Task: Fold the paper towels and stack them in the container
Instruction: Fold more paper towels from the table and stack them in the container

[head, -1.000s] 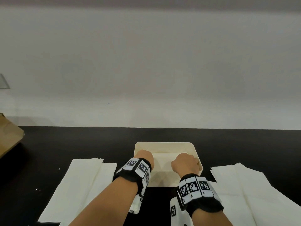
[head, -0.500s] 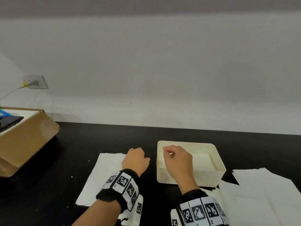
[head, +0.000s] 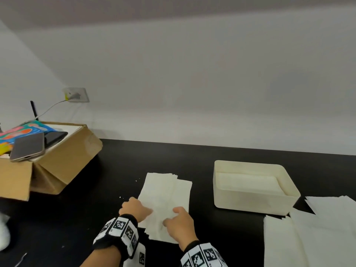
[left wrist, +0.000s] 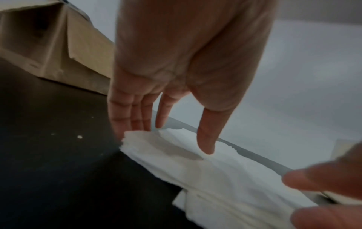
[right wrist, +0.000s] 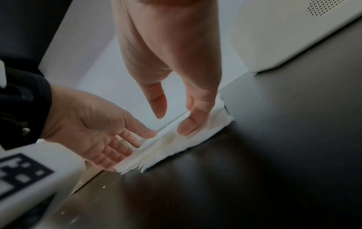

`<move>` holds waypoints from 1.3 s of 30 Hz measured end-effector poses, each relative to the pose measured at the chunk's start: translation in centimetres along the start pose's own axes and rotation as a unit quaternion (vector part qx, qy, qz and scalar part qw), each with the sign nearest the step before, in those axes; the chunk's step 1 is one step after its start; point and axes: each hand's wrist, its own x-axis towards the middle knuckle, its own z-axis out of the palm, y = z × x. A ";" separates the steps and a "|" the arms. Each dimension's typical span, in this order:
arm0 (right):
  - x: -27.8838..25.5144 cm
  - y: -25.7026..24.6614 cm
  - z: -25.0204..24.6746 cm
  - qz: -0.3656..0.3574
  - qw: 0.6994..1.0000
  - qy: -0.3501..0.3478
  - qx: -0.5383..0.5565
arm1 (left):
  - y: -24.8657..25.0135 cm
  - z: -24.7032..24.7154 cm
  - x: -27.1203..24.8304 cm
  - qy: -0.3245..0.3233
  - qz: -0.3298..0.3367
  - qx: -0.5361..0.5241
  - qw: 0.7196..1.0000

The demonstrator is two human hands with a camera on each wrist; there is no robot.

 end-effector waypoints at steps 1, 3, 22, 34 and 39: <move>0.2 -0.1 0.4 0.008 1.000 0.002 0.018 | -0.1 0.1 0.1 -0.007 0.002 -0.017 1.000; 0.5 -0.5 1.0 0.028 0.998 -0.001 0.051 | -0.3 0.2 0.1 -0.020 0.002 -0.039 0.999; -1.5 -1.9 -3.1 -0.135 0.988 0.061 -0.035 | -1.4 -1.5 -2.7 -0.014 0.082 -0.089 0.993; -6.3 2.9 -13.6 -0.187 0.971 0.047 0.138 | 0.1 0.7 -6.1 -0.111 0.199 -0.379 0.897; -8.2 6.0 -17.7 -0.169 0.959 0.083 0.214 | 2.5 2.5 -10.1 -0.165 0.260 -0.416 0.856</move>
